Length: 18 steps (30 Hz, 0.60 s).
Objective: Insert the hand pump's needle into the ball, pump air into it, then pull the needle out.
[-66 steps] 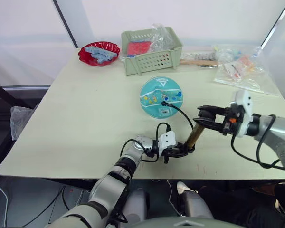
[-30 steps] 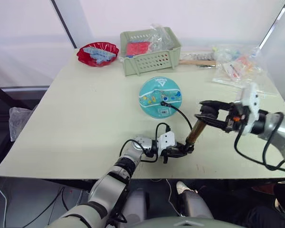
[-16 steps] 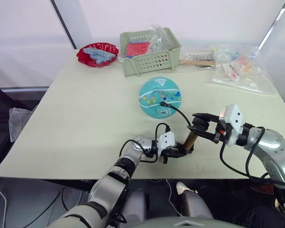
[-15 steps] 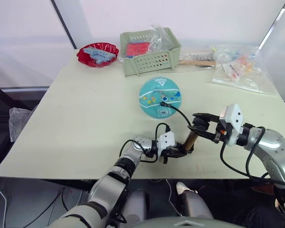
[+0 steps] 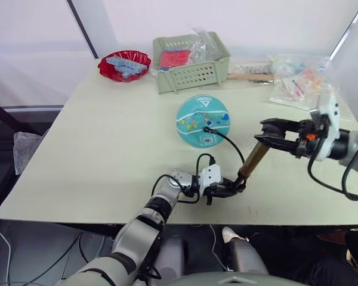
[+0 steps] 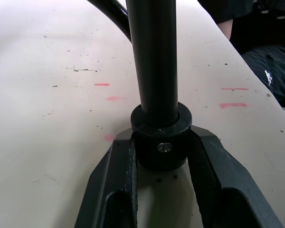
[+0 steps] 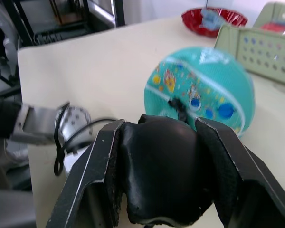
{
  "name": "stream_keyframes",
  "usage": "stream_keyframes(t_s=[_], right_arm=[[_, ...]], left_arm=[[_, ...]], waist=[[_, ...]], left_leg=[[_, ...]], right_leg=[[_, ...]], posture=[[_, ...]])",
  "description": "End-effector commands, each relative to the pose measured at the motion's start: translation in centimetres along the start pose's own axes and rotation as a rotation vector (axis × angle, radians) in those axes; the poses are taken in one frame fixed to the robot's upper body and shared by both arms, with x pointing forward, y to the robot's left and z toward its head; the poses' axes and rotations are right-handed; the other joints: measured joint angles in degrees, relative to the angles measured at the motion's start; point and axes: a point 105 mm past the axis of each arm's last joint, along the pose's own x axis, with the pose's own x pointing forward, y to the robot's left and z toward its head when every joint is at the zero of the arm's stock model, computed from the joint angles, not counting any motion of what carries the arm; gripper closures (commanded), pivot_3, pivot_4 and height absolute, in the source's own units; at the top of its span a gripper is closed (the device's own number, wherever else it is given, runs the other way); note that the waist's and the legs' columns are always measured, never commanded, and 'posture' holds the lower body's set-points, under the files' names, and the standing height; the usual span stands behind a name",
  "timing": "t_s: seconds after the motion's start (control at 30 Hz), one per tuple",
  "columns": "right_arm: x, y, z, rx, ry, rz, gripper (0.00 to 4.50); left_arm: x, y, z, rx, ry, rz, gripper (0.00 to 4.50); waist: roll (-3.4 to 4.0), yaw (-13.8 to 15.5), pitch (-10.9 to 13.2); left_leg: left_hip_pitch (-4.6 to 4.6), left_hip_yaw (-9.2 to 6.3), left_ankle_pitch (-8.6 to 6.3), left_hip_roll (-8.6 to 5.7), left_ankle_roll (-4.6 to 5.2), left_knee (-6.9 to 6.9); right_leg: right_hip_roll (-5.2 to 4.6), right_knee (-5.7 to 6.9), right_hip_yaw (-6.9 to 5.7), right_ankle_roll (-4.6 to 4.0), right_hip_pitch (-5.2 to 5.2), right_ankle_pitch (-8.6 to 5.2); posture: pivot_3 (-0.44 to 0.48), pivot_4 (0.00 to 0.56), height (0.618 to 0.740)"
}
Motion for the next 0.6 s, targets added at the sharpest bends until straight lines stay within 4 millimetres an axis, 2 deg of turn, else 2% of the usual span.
stream_keyframes(t_s=[0.03,0.3,0.5,0.6], right_arm=[[-1.9,-0.6,5.2,-0.115,-0.102,-0.035,2.56],[-2.9,-0.3,8.6,-0.102,-0.138,0.004,2.56],[-1.8,-0.1,5.4,-0.082,-0.054,0.003,2.56],[-1.2,0.3,2.6,-0.064,0.010,0.004,2.56]], left_arm=[[-0.3,-1.9,-3.2,-0.093,0.098,-0.041,3.47],[-0.5,-1.8,-3.2,-0.094,0.104,-0.035,3.47],[-0.4,-1.9,-3.3,-0.091,0.103,-0.035,3.47],[-0.4,-1.9,-3.3,-0.090,0.103,-0.035,3.47]], waist=[[0.12,-0.03,0.11],[0.18,-0.05,0.18],[0.19,-0.02,0.17],[0.20,-0.06,0.14]], left_leg=[[0.00,0.01,0.00,0.00,0.00,0.01],[0.00,0.02,0.00,0.00,0.00,0.00],[-0.01,0.00,0.00,0.01,0.00,-0.01],[0.04,0.02,0.00,0.01,0.00,-0.01]], right_leg=[[-0.01,0.00,0.01,0.00,0.00,0.00],[-0.03,0.00,0.02,0.00,-0.02,0.00],[-0.05,0.00,0.04,0.00,-0.04,0.00],[-0.03,0.01,0.01,0.01,-0.01,0.00]], posture=[[0.000,0.150,0.736],[0.000,0.150,0.736],[0.000,0.150,0.736],[0.000,0.150,0.736]])
